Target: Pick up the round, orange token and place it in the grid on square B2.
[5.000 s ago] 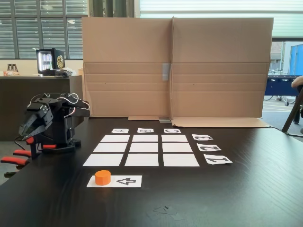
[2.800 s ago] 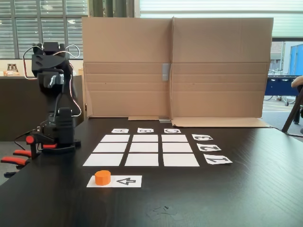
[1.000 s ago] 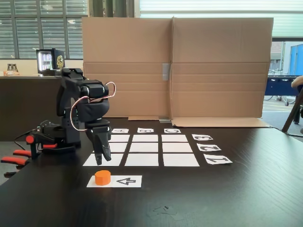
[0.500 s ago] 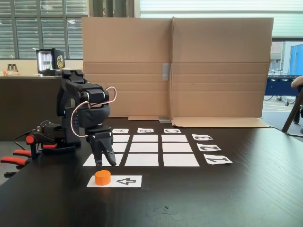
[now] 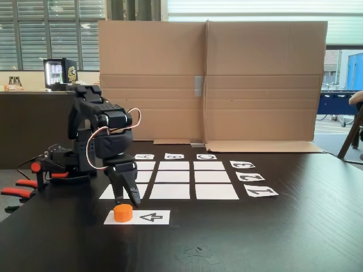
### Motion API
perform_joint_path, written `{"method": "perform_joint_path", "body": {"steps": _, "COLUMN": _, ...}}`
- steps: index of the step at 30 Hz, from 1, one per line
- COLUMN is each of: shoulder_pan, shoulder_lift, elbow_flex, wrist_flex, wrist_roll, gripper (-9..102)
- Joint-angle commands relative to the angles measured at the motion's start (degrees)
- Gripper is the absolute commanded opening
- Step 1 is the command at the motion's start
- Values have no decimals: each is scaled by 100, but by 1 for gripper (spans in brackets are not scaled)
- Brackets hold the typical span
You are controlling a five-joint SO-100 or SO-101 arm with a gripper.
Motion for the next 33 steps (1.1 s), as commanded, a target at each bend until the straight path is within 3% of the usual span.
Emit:
{"method": "perform_joint_path", "body": {"steps": 1, "shoulder_pan": -62, "shoulder_lift": 26, "elbow_flex": -167, "wrist_flex": -44, "wrist_roll": -70, "gripper": 0}}
{"method": "perform_joint_path", "body": {"steps": 15, "shoulder_pan": 18, "shoulder_lift": 185, "elbow_flex": -229, "wrist_flex": 35, "wrist_roll": -114, "gripper": 0}}
{"method": "perform_joint_path", "body": {"steps": 33, "shoulder_pan": -686, "shoulder_lift": 2628, "elbow_flex": -70, "wrist_flex": 571, "wrist_roll": -949, "gripper": 0}}
